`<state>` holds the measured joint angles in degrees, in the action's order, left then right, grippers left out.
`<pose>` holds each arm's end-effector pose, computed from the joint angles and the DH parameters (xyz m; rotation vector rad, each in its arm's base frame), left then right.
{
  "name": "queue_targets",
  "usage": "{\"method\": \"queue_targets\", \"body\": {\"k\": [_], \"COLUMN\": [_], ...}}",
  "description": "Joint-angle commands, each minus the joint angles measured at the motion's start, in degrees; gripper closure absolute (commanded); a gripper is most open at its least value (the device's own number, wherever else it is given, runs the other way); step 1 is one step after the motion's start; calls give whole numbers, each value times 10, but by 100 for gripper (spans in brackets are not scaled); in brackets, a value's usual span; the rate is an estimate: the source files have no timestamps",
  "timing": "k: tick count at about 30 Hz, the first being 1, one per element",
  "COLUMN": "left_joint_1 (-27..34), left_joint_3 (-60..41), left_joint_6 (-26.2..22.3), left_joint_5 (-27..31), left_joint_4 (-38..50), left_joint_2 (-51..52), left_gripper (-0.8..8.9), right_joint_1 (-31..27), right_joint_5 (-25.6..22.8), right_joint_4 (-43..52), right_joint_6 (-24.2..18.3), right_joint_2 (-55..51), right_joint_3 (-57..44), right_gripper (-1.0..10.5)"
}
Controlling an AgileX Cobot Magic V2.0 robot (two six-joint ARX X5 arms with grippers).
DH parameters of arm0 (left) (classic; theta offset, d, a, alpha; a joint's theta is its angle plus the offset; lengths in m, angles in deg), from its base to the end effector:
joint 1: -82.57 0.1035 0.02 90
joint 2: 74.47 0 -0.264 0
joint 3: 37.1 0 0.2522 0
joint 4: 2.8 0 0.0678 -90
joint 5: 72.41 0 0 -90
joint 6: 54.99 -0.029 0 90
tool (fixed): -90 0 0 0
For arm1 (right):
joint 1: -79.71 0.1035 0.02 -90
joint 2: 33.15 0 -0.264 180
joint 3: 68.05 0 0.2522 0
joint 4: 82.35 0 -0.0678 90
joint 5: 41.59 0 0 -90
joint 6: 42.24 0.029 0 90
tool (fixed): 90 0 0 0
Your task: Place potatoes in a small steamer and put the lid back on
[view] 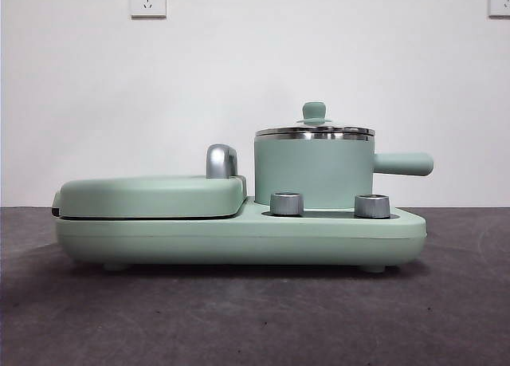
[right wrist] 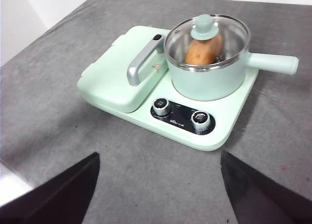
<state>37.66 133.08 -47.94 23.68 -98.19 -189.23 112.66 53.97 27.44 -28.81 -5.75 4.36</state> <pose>0.2485 -0.2433 0.4888 0.1916 0.6784 -0.6072 0.0416 0.0303 0.3622 0.1159 0.5097 0.6057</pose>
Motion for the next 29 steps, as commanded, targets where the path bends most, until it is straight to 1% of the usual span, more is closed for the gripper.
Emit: {"method": "queue_targets", "body": {"k": [1,5,8,13,18,20,25,29], "left_joint_1": [-24,-44,-59,-82,-87,-87,-87,-87], "left_joint_3": [-68,-200,-306,-485,-645,-697,-822,-904], "left_joint_6": [-2,24,53,102,136,139,138,138], "left_joint_5": [-1,0,14,90,144,155,154,148], "left_joint_4": [-31,-31,-31,-31,-25,1,124,152], "left_joint_2": [74,185,271,416,556,610,755,839], "left_gripper": [349,349,349,349,349,349,349,349], "right_joint_1": [3,3,3,3,3,3,3,3], "right_joint_5": [21,39,41,40,40,40,41,41], "right_joint_4": [5,11,12,12,17,26,57,71], "right_joint_6": [-26,-51,-53,-53,-52,-52,-50,-51], "right_joint_2": [2,2,2,2,2,2,2,2], "right_joint_3": [5,5,5,5,5,5,5,5], "right_gripper": [552,552,552,552,552,552,552,552]}}
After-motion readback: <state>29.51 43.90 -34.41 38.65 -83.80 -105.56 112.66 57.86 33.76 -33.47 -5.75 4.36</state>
